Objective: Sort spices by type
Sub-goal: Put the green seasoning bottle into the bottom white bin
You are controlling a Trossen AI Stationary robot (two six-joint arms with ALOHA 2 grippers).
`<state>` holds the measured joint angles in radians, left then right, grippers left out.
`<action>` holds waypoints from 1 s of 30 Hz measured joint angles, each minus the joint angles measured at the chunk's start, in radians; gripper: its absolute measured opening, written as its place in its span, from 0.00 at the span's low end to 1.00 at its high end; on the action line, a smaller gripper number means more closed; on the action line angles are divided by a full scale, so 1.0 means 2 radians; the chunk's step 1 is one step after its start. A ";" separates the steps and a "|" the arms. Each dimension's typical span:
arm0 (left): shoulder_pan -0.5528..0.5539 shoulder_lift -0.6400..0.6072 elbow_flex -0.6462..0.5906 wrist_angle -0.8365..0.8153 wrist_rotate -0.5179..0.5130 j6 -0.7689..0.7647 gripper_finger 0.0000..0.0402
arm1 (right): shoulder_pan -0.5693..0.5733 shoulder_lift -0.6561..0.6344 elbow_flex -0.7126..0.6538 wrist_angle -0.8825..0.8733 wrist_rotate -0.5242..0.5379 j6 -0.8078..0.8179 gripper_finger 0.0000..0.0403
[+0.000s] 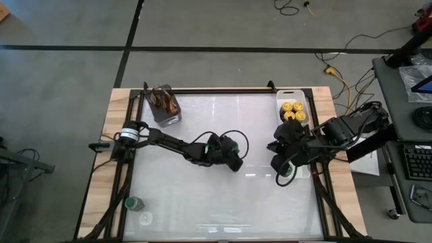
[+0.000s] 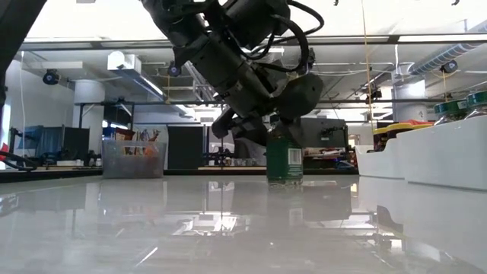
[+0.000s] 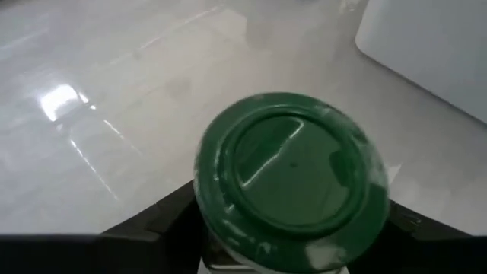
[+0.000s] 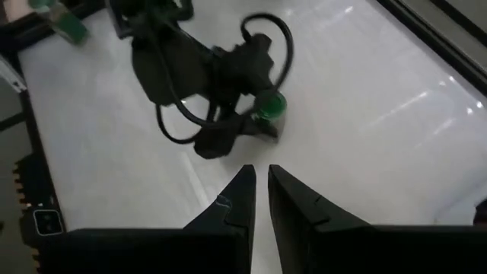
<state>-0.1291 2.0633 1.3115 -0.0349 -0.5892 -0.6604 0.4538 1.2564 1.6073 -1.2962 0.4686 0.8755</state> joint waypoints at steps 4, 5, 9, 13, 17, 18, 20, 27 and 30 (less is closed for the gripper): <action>0.000 -0.005 0.000 -0.001 0.010 0.011 0.61 | 0.000 0.000 0.000 -0.002 0.000 -0.005 0.07; 0.000 -0.005 0.000 -0.006 0.012 0.012 0.62 | 0.000 0.000 0.000 -0.002 0.000 -0.005 0.07; 0.002 -0.010 0.000 -0.036 0.014 0.012 0.68 | 0.000 0.000 0.000 -0.003 0.000 -0.008 0.08; 0.002 -0.023 0.000 -0.058 0.022 0.012 0.74 | 0.000 0.000 0.000 -0.003 -0.002 -0.008 0.17; 0.003 -0.026 0.000 -0.071 0.038 0.012 0.79 | 0.000 0.000 0.000 -0.004 -0.002 -0.012 0.29; 0.003 -0.027 0.000 -0.075 0.042 0.013 0.80 | 0.000 0.000 0.000 -0.005 -0.001 -0.012 0.32; 0.003 -0.028 0.000 -0.076 0.046 0.018 0.82 | 0.000 0.000 0.000 -0.005 0.002 -0.014 0.38; 0.005 -0.046 0.000 -0.129 0.052 -0.005 0.87 | 0.000 0.000 0.000 -0.005 0.004 -0.021 0.53; 0.005 -0.059 0.000 -0.152 0.055 -0.001 0.88 | -0.001 0.001 0.000 -0.005 0.016 -0.021 0.60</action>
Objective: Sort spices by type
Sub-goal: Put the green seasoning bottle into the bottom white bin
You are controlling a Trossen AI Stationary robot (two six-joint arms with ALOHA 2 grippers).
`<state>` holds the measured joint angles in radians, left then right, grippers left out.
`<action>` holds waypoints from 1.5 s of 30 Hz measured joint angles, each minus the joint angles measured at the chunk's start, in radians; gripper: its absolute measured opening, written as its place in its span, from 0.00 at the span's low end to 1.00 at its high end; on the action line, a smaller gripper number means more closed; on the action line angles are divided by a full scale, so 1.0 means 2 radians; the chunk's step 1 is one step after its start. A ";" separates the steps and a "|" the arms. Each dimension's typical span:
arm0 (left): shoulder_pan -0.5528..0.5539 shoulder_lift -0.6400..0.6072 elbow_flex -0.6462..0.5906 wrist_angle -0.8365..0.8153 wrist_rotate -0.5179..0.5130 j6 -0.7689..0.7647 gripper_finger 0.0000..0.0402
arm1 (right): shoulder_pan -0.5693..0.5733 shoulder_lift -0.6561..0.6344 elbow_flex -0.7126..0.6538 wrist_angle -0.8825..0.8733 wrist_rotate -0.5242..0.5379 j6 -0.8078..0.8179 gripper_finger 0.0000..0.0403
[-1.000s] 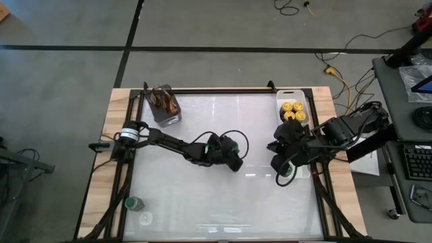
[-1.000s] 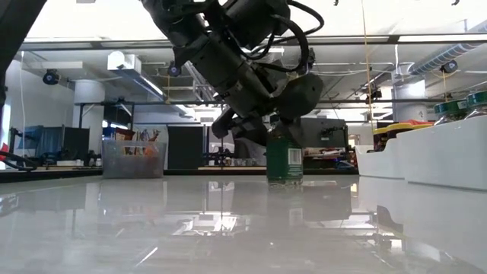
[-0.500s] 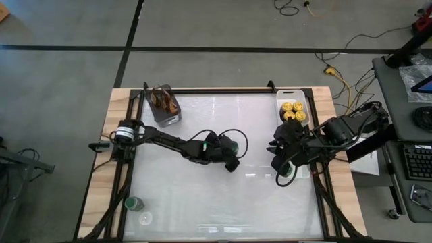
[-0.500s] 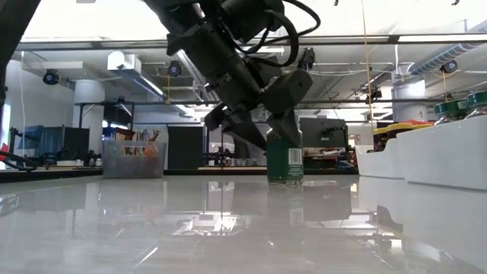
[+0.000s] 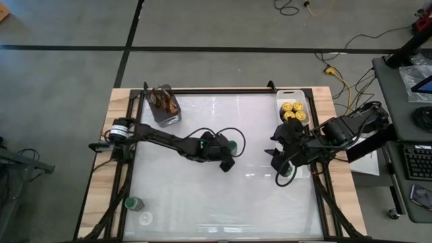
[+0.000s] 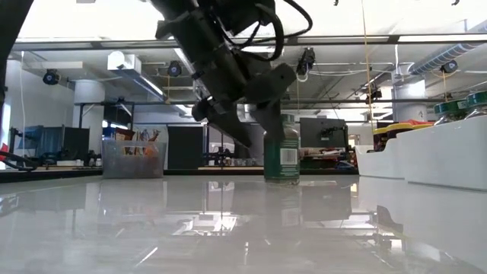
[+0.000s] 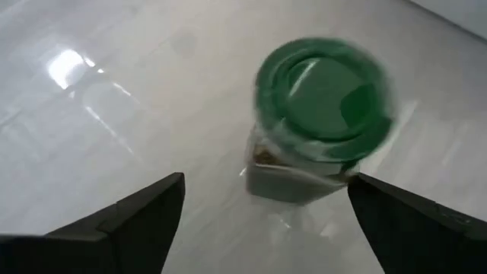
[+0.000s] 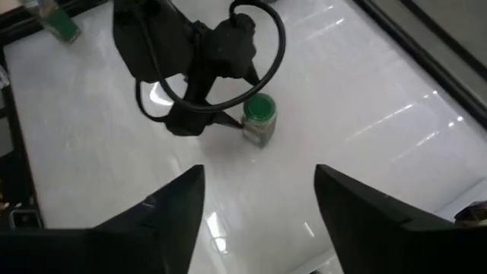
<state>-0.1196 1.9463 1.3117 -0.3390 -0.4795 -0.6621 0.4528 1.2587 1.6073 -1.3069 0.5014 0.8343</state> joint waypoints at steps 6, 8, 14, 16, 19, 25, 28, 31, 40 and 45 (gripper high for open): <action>0.000 -0.022 0.000 -0.020 0.052 0.027 0.88 | -0.001 0.000 0.000 0.000 0.019 0.001 0.70; 0.000 -0.029 0.000 -0.020 0.070 0.036 0.88 | -0.001 0.000 0.000 -0.001 0.023 0.001 0.73; -0.002 -0.050 0.000 -0.053 0.122 0.090 0.88 | -0.001 0.010 -0.001 -0.009 0.032 0.023 0.80; -0.002 -0.065 0.000 -0.086 0.135 0.122 0.88 | -0.001 0.025 -0.002 -0.020 0.033 0.028 0.83; -0.002 -0.089 0.000 -0.146 0.135 0.161 0.87 | -0.001 0.053 -0.002 -0.025 0.034 0.028 0.86; -0.007 -0.144 -0.019 -0.224 0.140 0.210 0.87 | -0.021 0.119 -0.002 -0.025 0.034 0.108 0.89; -0.009 -0.178 -0.051 -0.228 0.141 0.213 0.87 | -0.042 0.148 -0.002 -0.025 0.009 0.172 0.89; -0.009 -0.219 -0.094 -0.225 0.141 0.210 0.87 | -0.067 0.175 -0.002 -0.019 -0.007 0.226 0.89; -0.011 -0.313 -0.233 -0.178 0.144 0.182 0.87 | -0.168 0.236 -0.002 0.094 -0.116 0.227 0.89; -0.012 -0.331 -0.261 -0.169 0.144 0.166 0.87 | -0.181 0.257 -0.002 0.111 -0.122 0.227 0.89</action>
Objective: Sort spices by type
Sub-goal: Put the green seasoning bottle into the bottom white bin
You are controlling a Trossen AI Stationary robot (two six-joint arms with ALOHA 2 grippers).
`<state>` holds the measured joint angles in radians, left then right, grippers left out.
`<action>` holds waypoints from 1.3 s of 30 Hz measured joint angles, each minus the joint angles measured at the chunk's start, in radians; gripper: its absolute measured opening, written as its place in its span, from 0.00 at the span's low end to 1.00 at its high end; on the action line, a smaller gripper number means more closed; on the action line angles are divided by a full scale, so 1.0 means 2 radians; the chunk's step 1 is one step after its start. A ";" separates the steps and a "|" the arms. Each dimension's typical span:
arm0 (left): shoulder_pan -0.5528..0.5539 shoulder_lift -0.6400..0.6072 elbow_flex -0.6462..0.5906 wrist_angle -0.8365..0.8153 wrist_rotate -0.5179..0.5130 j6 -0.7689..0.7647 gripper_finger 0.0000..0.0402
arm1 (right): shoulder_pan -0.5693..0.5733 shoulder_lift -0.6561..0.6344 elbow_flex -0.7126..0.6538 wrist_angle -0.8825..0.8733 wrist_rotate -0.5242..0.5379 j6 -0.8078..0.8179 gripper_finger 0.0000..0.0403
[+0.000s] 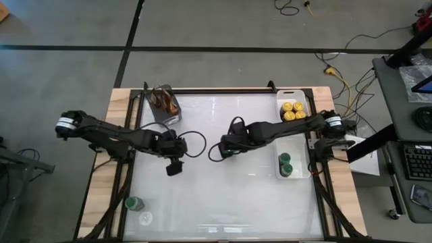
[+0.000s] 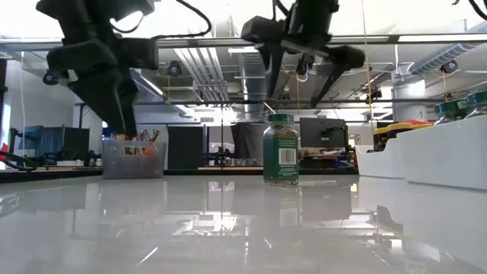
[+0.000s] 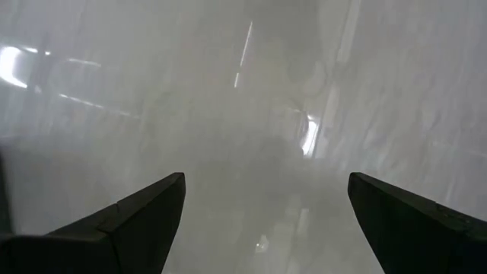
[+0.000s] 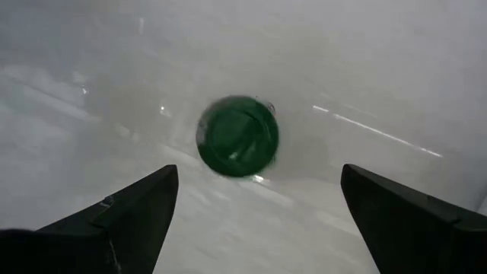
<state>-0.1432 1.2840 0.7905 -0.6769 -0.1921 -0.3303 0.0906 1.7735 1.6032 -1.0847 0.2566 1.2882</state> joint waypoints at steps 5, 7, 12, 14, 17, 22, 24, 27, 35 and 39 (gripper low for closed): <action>0.000 0.004 -0.009 0.006 -0.002 0.003 0.87 | -0.003 0.013 0.000 0.036 0.014 -0.040 0.89; 0.000 0.009 -0.010 0.007 -0.002 0.004 0.87 | -0.007 0.014 0.000 0.038 0.014 -0.046 0.89; 0.000 0.013 -0.009 0.017 -0.003 0.011 0.87 | -0.017 0.014 0.000 0.035 0.016 -0.056 0.89; 0.001 0.013 -0.009 0.028 -0.004 0.017 0.87 | -0.021 0.017 0.000 0.035 0.015 -0.068 0.89; 0.001 0.013 -0.009 0.042 -0.004 0.021 0.87 | -0.027 0.024 -0.003 0.031 0.001 -0.079 0.89; 0.001 0.013 -0.009 0.039 -0.004 0.017 0.87 | -0.027 0.040 -0.004 0.040 -0.022 -0.092 0.89; 0.000 0.013 -0.009 0.039 -0.004 0.013 0.87 | -0.028 0.047 -0.003 0.050 -0.028 -0.091 0.89; 0.000 0.014 -0.009 0.038 -0.004 0.002 0.87 | -0.029 0.055 -0.004 0.050 -0.037 -0.091 0.86; -0.005 0.012 -0.009 0.037 0.014 -0.012 0.87 | -0.032 0.057 -0.004 0.045 -0.042 -0.088 0.62; -0.007 0.012 -0.009 0.037 0.049 -0.005 0.87 | -0.033 0.057 -0.004 0.046 -0.040 -0.090 0.49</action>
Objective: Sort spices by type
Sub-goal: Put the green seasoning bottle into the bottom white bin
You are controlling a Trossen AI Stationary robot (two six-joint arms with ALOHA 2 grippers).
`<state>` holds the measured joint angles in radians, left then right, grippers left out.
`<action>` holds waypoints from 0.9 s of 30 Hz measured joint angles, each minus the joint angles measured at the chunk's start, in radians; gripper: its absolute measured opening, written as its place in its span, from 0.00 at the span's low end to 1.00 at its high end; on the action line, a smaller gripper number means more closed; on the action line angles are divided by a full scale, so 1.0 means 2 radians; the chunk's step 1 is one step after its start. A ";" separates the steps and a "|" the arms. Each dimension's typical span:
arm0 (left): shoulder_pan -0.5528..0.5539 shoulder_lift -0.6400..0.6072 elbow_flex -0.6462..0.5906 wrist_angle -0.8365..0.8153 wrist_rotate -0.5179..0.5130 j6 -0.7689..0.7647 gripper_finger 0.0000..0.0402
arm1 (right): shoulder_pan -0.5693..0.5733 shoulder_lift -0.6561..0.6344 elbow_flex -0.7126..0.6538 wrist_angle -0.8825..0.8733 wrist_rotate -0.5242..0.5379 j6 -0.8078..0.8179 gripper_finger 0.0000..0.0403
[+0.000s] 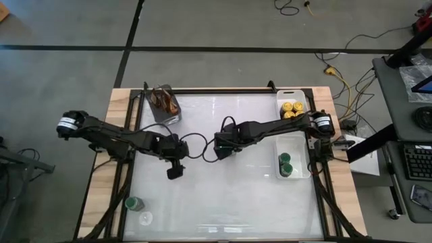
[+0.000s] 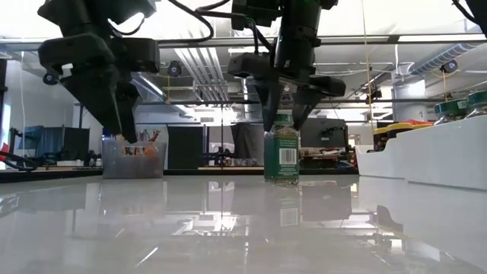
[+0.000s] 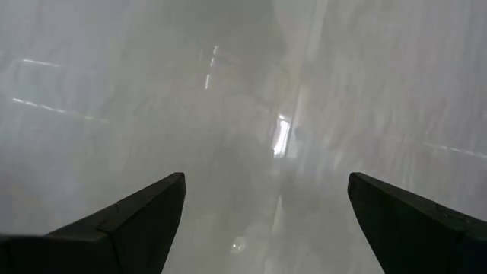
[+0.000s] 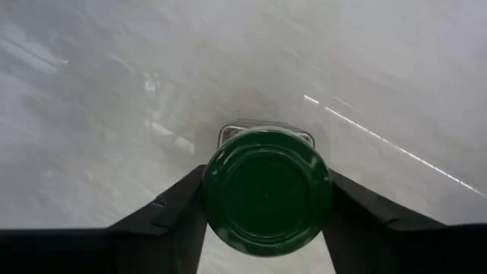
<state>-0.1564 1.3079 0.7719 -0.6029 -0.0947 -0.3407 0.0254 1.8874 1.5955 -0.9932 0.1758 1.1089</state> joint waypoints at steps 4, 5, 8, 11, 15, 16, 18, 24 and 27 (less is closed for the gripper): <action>0.000 -0.002 0.000 -0.001 0.000 0.004 0.87 | 0.000 0.000 0.000 0.001 0.000 -0.026 0.48; 0.000 -0.002 0.000 -0.001 0.000 0.004 0.87 | 0.000 0.000 0.001 0.001 -0.002 -0.037 0.48; 0.000 -0.006 0.000 -0.002 -0.008 -0.001 0.87 | 0.001 -0.008 0.007 -0.002 -0.028 -0.093 0.48; -0.007 -0.011 0.000 0.004 -0.010 -0.010 0.87 | 0.014 -0.030 0.011 -0.030 -0.043 -0.189 0.49; -0.024 -0.013 0.000 0.020 -0.008 -0.017 0.87 | 0.043 -0.073 0.011 -0.060 -0.070 -0.379 0.49; -0.028 -0.013 0.000 0.023 -0.008 -0.018 0.87 | 0.052 -0.085 0.011 -0.065 -0.077 -0.431 0.49; -0.032 -0.011 0.000 0.029 -0.009 -0.026 0.87 | 0.070 -0.105 0.011 -0.092 -0.102 -0.566 0.49; -0.032 -0.001 0.000 0.057 -0.009 -0.054 0.87 | 0.120 -0.116 0.009 -0.129 -0.144 -0.843 0.49; -0.032 0.002 0.000 0.065 -0.010 -0.057 0.87 | 0.139 -0.101 0.007 -0.125 -0.139 -0.899 0.49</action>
<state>-0.2203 1.3117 0.7719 -0.4728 -0.1141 -0.4545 0.3039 1.6856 1.6095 -1.2426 -0.1021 -0.6897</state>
